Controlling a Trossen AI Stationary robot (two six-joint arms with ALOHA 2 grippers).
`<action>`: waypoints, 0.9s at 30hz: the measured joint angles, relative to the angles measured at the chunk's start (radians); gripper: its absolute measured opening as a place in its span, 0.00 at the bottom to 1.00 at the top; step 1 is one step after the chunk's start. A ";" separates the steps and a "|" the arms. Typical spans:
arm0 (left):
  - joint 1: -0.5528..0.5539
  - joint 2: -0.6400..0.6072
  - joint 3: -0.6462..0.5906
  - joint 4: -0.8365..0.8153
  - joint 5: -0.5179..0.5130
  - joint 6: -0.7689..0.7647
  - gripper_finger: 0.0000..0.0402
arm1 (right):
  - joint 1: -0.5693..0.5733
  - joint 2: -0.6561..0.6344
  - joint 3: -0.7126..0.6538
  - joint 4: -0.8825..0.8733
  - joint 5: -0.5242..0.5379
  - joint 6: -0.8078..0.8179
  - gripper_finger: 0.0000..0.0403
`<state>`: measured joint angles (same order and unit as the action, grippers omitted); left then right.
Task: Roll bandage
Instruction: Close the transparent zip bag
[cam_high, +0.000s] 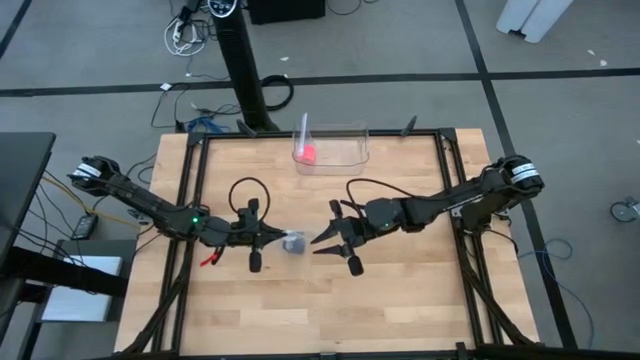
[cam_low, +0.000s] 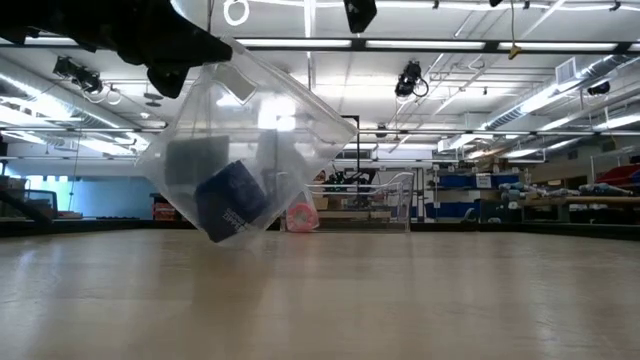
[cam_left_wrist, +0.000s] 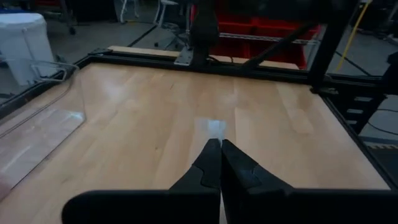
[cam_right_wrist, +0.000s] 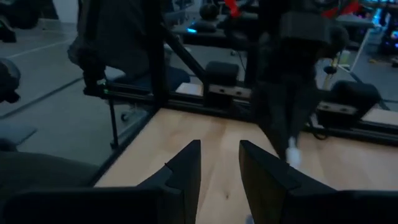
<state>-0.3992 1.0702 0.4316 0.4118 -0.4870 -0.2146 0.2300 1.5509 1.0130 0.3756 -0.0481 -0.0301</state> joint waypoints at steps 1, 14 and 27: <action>0.000 0.000 0.000 0.002 0.002 0.000 0.00 | -0.003 0.000 0.000 -0.006 -0.003 0.000 0.28; 0.009 0.000 0.000 0.008 0.001 0.001 0.00 | -0.011 0.034 0.000 0.018 -0.003 -0.035 0.24; 0.009 0.000 0.000 0.000 0.002 0.000 0.00 | -0.017 0.034 -0.001 0.012 -0.005 -0.057 0.24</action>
<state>-0.3904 1.0706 0.4316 0.4118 -0.4853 -0.2145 0.2134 1.5845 1.0122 0.3879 -0.0536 -0.0875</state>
